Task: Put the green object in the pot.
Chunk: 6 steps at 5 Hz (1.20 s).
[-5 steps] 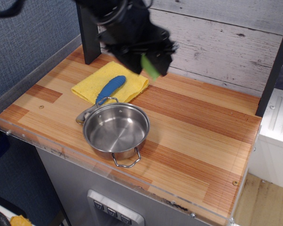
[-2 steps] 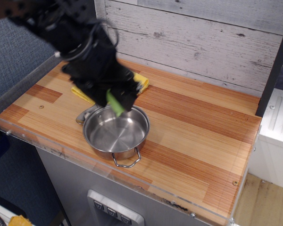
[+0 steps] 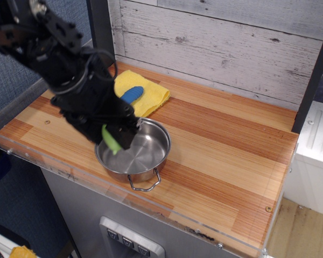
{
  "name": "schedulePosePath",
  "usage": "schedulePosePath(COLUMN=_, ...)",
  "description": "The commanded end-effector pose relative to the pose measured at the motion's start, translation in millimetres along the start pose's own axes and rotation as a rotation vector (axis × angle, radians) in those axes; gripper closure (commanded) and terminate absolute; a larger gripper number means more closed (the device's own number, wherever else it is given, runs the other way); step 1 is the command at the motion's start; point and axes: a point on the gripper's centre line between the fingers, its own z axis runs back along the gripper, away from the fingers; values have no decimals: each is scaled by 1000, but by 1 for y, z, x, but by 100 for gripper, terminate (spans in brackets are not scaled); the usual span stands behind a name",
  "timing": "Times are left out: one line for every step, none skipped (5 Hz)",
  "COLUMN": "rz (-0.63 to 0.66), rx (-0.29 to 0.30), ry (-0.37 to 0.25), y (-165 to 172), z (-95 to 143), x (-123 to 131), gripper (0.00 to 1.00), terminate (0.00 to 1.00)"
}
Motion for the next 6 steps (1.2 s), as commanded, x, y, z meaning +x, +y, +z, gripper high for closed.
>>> schedulePosePath(rz=14, rx=17, ry=5, y=3, z=-15, x=8, gripper=100, terminate=0)
schedulePosePath(rz=14, rx=19, ry=17, y=1, z=-27, x=12, gripper=100, terminate=0)
schedulePosePath(rz=-4, rx=31, ry=44, y=0, z=-40, x=12, gripper=100, terminate=0)
schedulePosePath(rz=-10, rx=46, ry=59, y=3, z=-48, x=12, gripper=100, terminate=0)
schedulePosePath(rz=-6, rx=50, ry=88, y=4, z=-55, x=10, gripper=100, terminate=0)
schedulePosePath(rz=44, rx=61, ry=99, y=6, z=-54, x=12, gripper=0, terminate=0)
